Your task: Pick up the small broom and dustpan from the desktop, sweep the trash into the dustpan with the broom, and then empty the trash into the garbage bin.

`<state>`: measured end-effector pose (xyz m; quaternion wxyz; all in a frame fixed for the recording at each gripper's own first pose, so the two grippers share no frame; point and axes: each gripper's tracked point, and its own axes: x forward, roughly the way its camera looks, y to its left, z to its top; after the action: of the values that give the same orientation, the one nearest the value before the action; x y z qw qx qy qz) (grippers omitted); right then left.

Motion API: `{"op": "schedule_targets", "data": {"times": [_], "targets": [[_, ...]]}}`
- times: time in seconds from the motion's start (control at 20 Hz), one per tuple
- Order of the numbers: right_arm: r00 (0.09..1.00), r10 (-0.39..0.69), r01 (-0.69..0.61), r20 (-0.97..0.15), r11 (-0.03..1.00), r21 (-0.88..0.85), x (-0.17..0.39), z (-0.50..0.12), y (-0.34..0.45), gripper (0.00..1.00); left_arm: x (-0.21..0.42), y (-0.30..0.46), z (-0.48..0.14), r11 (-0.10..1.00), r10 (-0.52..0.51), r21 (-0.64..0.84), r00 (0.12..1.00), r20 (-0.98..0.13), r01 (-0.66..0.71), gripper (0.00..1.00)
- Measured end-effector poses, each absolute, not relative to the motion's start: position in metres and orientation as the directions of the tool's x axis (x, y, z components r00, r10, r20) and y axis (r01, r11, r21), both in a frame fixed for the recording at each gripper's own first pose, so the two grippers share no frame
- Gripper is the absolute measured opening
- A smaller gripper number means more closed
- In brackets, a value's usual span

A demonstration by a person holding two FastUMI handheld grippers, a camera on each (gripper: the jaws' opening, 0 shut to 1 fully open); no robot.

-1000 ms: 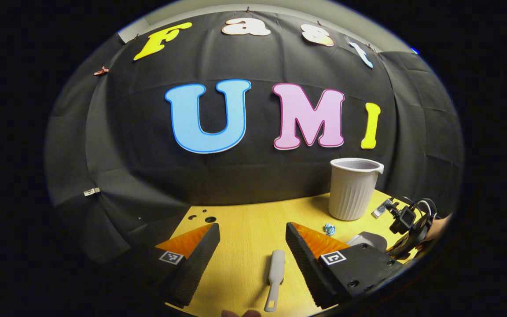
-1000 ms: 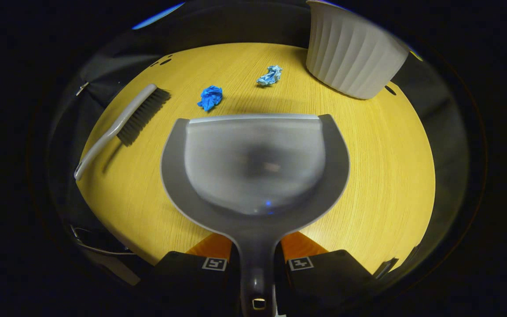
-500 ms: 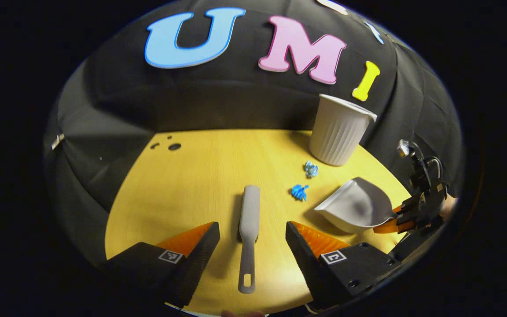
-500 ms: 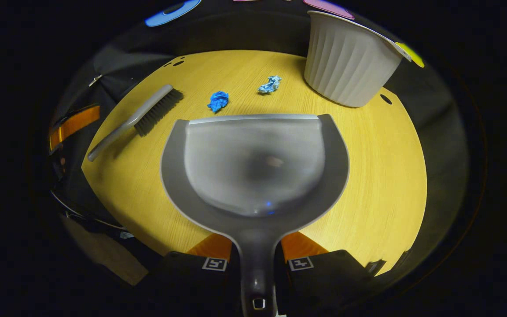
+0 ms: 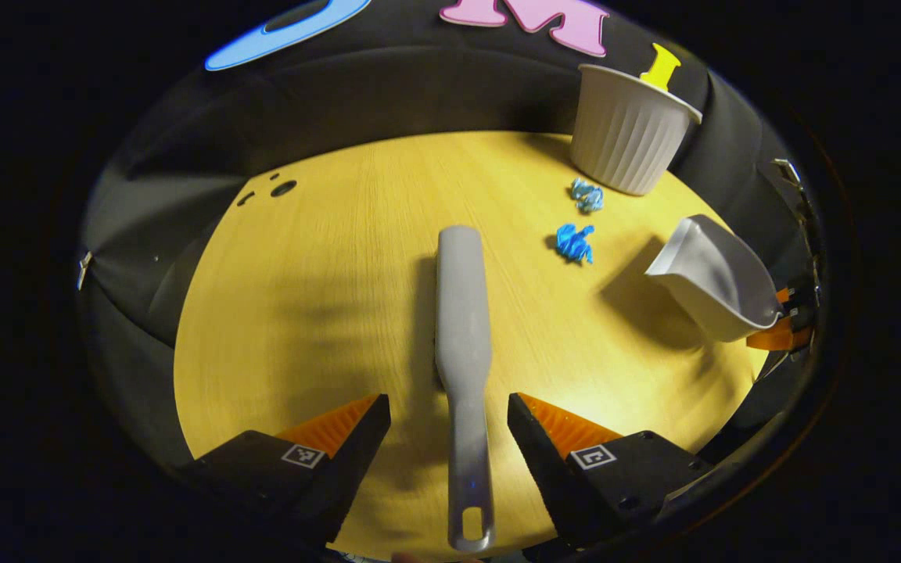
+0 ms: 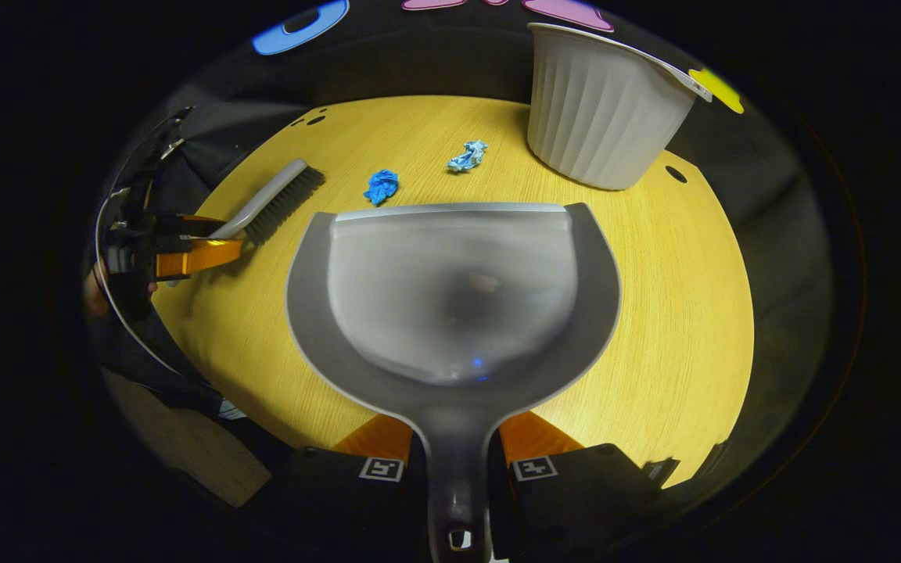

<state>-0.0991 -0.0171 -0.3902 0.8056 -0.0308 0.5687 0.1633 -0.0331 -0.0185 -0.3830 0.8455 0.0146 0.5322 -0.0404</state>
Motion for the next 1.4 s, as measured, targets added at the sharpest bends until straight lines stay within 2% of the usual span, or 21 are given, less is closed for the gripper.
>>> {"op": "schedule_targets", "data": {"times": [0.25, 0.35, 0.65, 0.7, 0.8, 0.9, 1.05, 1.4], "targets": [[0.302, 0.221, -0.289, -0.927, 0.948, 0.132, -0.101, -0.388, -0.024, 0.36, -0.035, -0.014, -0.400, 0.995, -0.042, -0.008, 0.361, -0.932, 0.096, 0.95], [0.299, 0.219, -0.288, -0.929, 0.949, 0.131, -0.101, -0.388, -0.026, 0.36, -0.030, -0.013, -0.400, 0.995, -0.044, -0.007, 0.366, -0.930, 0.102, 0.94], [0.299, 0.225, -0.286, -0.927, 0.948, 0.138, -0.101, -0.386, -0.027, 0.35, -0.027, -0.016, -0.405, 0.993, -0.044, -0.001, 0.366, -0.929, 0.116, 0.75], [0.297, 0.226, -0.292, -0.928, 0.947, 0.137, -0.102, -0.387, -0.026, 0.36, -0.025, -0.015, -0.407, 0.995, -0.037, 0.001, 0.374, -0.927, 0.102, 0.53], [0.287, 0.224, -0.305, -0.931, 0.943, 0.133, -0.103, -0.389, -0.025, 0.36, -0.024, -0.015, -0.407, 0.996, -0.034, -0.002, 0.364, -0.931, 0.086, 0.34], [0.274, 0.220, -0.308, -0.936, 0.942, 0.131, -0.104, -0.390, -0.025, 0.35, -0.021, -0.015, -0.406, 0.995, -0.013, 0.020, 0.346, -0.938, 0.093, 0.31], [0.250, 0.223, -0.320, -0.942, 0.937, 0.137, -0.105, -0.392, -0.025, 0.35, -0.002, -0.015, -0.401, 0.985, 0.008, 0.074, 0.385, -0.923, 0.158, 0.29], [0.204, 0.185, -0.392, -0.961, 0.915, 0.093, -0.095, -0.391, -0.039, 0.35, 0.073, -0.039, -0.375, 0.967, -0.080, 0.049, 0.477, -0.875, 0.251, 0.28]]}}
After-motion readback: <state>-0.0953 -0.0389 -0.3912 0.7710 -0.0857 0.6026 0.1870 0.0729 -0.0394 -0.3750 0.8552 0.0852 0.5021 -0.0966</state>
